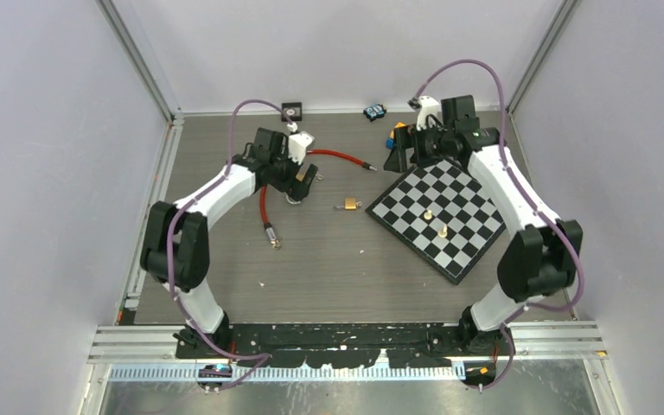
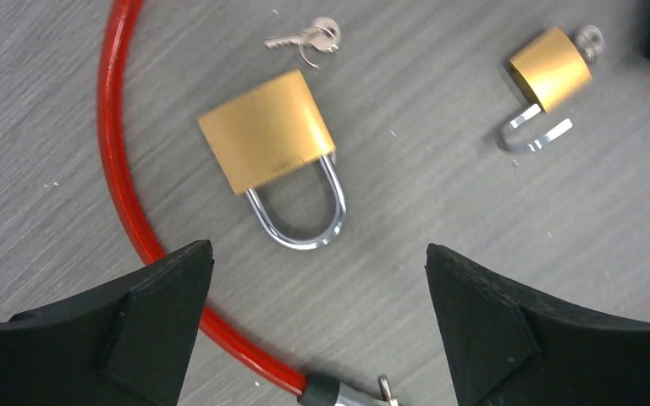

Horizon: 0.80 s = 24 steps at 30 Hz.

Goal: Unlock with the key

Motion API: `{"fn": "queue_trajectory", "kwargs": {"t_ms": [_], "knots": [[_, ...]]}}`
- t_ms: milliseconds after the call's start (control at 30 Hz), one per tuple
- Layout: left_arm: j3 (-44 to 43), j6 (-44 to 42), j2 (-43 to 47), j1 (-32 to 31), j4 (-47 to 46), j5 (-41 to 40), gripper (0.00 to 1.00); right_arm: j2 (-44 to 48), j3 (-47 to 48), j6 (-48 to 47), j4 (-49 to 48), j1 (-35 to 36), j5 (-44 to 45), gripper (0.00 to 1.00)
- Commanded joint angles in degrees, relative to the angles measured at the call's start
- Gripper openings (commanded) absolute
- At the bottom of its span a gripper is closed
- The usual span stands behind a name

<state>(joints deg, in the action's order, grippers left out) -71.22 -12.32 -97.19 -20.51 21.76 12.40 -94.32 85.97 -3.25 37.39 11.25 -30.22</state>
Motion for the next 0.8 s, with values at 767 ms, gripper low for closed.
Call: {"fn": "queue_trajectory", "kwargs": {"t_ms": [767], "knots": [[-27.6, 9.3, -28.4, -3.3, 13.1, -13.2, 1.0, 16.4, -18.6, 5.6, -11.1, -0.8, 1.2, 0.96]]}}
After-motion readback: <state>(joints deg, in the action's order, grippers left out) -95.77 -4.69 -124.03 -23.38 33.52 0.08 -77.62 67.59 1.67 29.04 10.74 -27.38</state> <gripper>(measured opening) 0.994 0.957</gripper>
